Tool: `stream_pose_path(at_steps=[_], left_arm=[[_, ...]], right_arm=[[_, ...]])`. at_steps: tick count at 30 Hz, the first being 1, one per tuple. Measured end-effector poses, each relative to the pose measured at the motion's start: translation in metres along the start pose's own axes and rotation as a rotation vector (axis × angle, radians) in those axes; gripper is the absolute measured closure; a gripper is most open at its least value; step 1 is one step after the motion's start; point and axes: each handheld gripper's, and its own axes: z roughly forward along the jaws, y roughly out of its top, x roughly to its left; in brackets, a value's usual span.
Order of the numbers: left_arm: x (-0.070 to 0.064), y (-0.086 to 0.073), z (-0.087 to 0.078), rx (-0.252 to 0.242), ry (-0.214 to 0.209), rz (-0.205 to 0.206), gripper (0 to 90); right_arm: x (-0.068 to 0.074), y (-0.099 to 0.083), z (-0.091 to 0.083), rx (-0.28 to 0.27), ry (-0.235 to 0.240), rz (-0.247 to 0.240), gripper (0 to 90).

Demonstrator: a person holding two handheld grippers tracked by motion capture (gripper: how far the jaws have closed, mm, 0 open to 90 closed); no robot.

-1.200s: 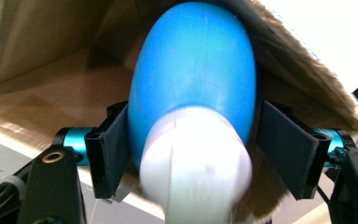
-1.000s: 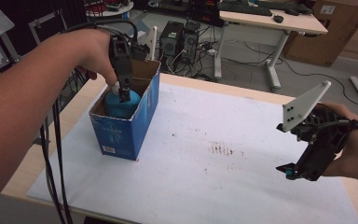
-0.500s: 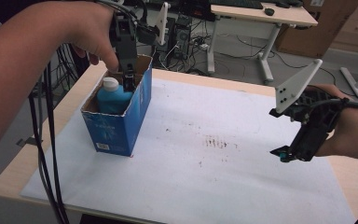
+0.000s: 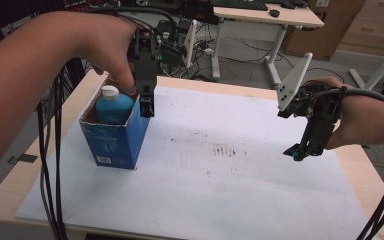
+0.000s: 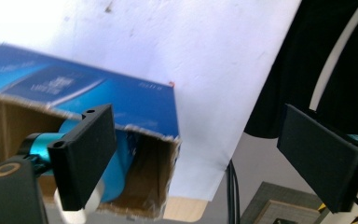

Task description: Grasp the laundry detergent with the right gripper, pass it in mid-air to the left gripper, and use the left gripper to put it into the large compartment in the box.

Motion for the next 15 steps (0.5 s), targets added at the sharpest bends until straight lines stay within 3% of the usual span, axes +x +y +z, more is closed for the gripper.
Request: stream_pose_path(at_steps=[5,8,15], left_arm=[[-0.006,0.011,0.01,0.017,-0.018,0.032,10.4],[-0.008,0.018,0.017,0.021,-0.031,0.052,8.6],[-0.003,0.03,0.032,0.008,-0.042,0.077,4.5]], right_arm=[[-0.01,-0.005,0.006,0.046,0.009,0.021,0.6],[-0.014,-0.006,0.009,0.097,-0.012,0.005,0.7],[-0.02,-0.009,0.007,0.096,-0.002,0.007,0.7]])
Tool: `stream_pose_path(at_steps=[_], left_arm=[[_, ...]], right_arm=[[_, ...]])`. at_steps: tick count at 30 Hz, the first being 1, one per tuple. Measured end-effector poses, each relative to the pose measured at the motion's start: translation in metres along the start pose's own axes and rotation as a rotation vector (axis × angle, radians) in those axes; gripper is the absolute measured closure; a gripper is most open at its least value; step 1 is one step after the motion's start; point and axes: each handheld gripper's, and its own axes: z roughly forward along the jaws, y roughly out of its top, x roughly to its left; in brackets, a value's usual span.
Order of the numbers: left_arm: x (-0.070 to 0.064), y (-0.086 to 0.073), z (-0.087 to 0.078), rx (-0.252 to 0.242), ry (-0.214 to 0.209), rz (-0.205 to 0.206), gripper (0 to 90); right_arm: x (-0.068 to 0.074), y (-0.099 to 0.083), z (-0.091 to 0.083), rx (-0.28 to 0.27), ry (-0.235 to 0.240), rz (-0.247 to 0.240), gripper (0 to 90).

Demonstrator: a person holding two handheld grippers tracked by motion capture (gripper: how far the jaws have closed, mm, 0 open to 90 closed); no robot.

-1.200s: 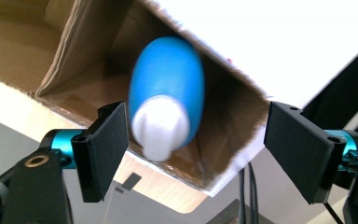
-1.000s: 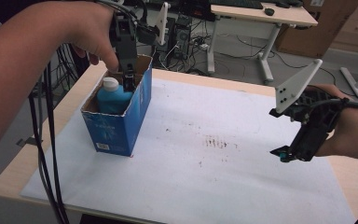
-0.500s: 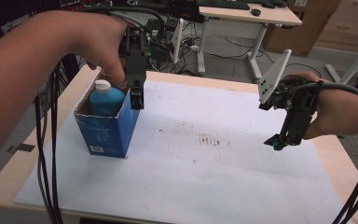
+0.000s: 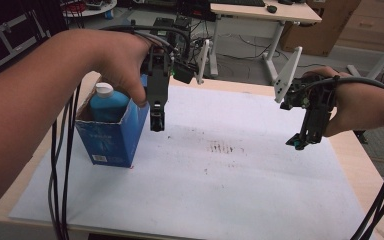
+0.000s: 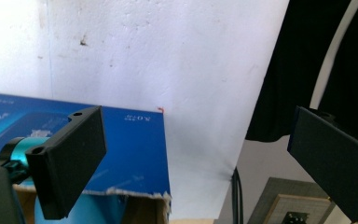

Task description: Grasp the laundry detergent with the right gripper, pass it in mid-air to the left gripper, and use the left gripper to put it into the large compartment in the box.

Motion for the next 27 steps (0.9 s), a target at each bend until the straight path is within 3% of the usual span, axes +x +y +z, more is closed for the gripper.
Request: stream_pose_path(at_steps=[8,27], left_arm=[[0.008,0.009,0.012,-0.006,0.0,0.011,1.7],[0.012,0.02,0.013,-0.011,-0.01,0.04,1.7]], right_arm=[[0.0,-0.001,0.009,0.033,0.028,-0.014,0.6],[-0.001,0.0,0.022,0.041,0.057,-0.02,0.7]])
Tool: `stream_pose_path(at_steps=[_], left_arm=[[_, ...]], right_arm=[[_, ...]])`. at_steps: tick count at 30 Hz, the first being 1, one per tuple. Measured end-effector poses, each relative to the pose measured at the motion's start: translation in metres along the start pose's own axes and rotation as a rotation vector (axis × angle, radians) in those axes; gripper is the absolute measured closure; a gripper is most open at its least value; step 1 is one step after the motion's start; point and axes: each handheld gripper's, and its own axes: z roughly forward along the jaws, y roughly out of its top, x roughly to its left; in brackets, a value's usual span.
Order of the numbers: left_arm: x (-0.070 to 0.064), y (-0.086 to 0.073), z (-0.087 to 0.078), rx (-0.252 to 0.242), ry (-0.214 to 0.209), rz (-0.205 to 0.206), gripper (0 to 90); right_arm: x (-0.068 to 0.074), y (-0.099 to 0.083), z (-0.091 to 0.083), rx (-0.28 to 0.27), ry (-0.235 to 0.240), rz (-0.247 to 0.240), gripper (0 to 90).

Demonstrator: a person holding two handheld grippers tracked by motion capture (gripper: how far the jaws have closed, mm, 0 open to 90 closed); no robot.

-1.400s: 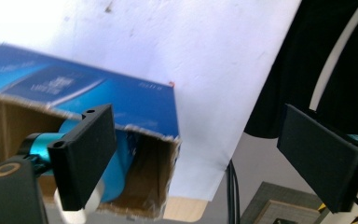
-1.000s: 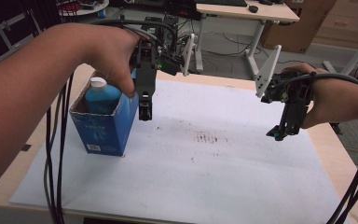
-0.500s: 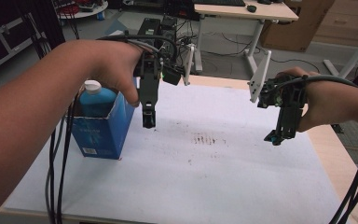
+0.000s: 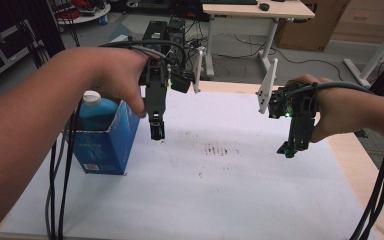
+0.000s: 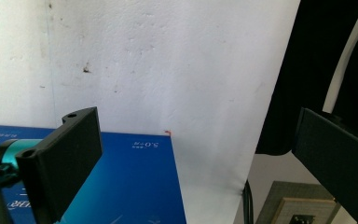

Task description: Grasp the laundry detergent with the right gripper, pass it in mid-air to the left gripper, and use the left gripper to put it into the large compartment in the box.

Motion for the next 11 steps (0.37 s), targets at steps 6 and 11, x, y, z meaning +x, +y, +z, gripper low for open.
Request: stream_pose_path(at_steps=[6,11], left_arm=[[-0.0001,-0.0018,-0.0007,-0.005,0.002,-0.005,1.7],[-0.0012,-0.0036,-0.0015,-0.005,0.009,-0.006,1.7]], right_arm=[[0.0003,-0.0003,0.0001,0.001,0.001,0.002,0.6],[0.0011,0.0019,-0.0002,0.0,0.002,0.001,0.6]])
